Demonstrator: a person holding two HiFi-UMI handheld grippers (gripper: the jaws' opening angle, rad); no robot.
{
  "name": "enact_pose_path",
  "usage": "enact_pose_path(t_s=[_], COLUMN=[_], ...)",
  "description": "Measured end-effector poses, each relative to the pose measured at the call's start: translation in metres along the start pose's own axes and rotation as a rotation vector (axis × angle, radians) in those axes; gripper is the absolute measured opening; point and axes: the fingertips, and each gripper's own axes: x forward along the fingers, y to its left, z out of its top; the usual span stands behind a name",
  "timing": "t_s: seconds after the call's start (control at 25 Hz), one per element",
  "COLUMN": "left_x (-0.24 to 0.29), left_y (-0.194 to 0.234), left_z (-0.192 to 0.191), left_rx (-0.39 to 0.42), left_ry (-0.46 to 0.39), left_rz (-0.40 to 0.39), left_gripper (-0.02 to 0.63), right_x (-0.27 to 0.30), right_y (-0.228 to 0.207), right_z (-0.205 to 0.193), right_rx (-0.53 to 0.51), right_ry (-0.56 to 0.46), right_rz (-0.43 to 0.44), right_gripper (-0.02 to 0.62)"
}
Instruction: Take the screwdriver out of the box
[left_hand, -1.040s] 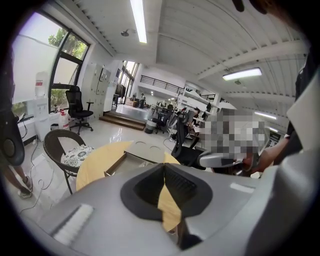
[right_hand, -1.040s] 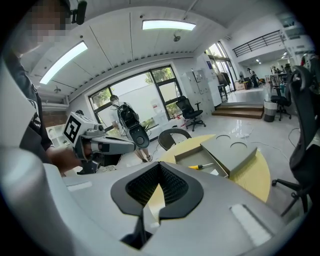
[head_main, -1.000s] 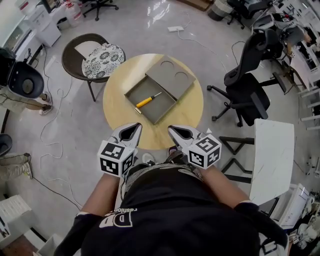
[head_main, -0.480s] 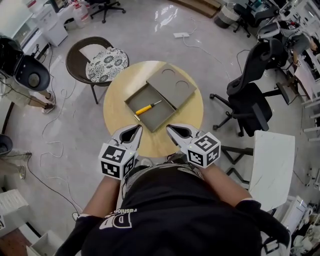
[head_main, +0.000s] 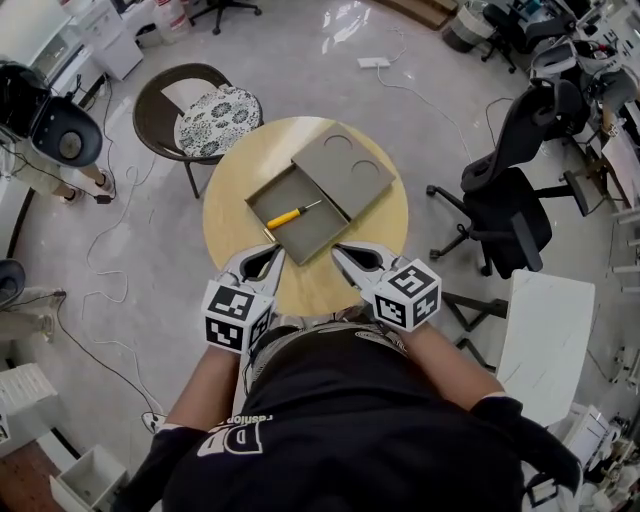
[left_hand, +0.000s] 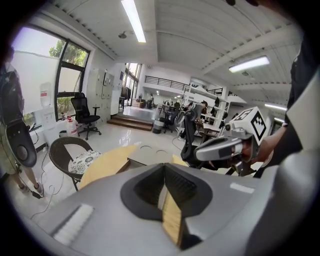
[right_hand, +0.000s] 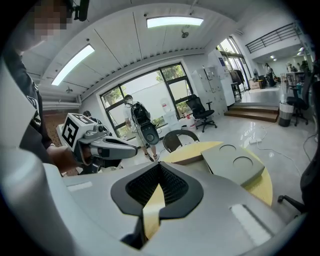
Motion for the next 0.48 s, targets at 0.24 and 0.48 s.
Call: enact_pose_path(t_s=[0.24, 0.48], left_x=[0.019, 0.042], left_y=[0.000, 0.014], left_z=[0.003, -0.007], left_rx=[0.097, 0.226], left_ry=[0.070, 0.151], left_rz=[0.031, 0.081], left_gripper=[0.060, 0.098], right_x=[0.002, 0.004], right_y=[-0.011, -0.024], right_z=[0.000, -0.005], right_rx=[0.024, 0.050], right_ry=[-0.004, -0.004], right_rz=[0.025, 0.040], right_gripper=[-0.003, -0.003])
